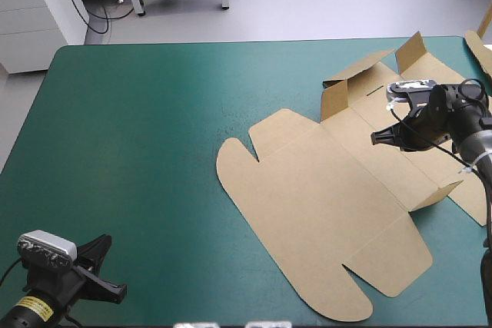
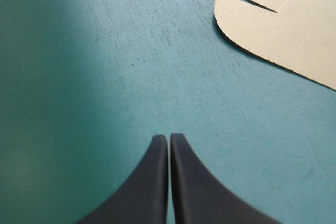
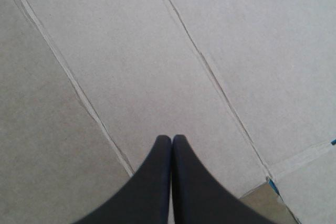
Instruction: Fold the box
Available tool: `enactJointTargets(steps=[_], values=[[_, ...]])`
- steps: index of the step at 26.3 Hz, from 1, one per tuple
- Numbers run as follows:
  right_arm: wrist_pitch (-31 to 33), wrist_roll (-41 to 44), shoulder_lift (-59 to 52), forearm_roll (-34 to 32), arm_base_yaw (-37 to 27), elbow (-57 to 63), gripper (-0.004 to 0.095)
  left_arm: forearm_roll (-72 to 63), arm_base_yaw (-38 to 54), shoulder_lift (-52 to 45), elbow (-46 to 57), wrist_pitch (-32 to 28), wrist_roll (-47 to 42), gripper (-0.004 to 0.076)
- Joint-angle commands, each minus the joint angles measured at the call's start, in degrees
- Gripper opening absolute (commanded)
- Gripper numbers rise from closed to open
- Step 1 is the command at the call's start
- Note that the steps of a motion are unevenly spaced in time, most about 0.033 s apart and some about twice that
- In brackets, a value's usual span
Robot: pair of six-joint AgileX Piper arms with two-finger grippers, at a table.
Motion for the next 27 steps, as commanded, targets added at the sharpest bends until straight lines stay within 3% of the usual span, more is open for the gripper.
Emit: enactJointTargets(steps=[1, 5, 17, 27], values=[[2.3, 0.9, -1.9, -0.33, -0.63, -3.88, -0.0021, -0.71, 0.02, 0.9, -1.82, -3.9, -0.39, -0.0008], [9.54, 1.49, -1.9, -3.68, -0.63, -8.45, -0.0021, -0.71, 0.02, 0.9, -1.82, -3.9, -0.39, -0.0008], [9.37, 6.09, -20.85, -4.67, -0.75, -9.79, -0.0021, -0.71, 0.02, 0.9, -1.82, -3.9, -0.39, -0.0008], [9.37, 12.04, -27.21, -5.12, -0.75, -5.88, -0.0022, -0.71, 0.02, 0.9, -1.82, -3.9, -0.39, -0.0008]])
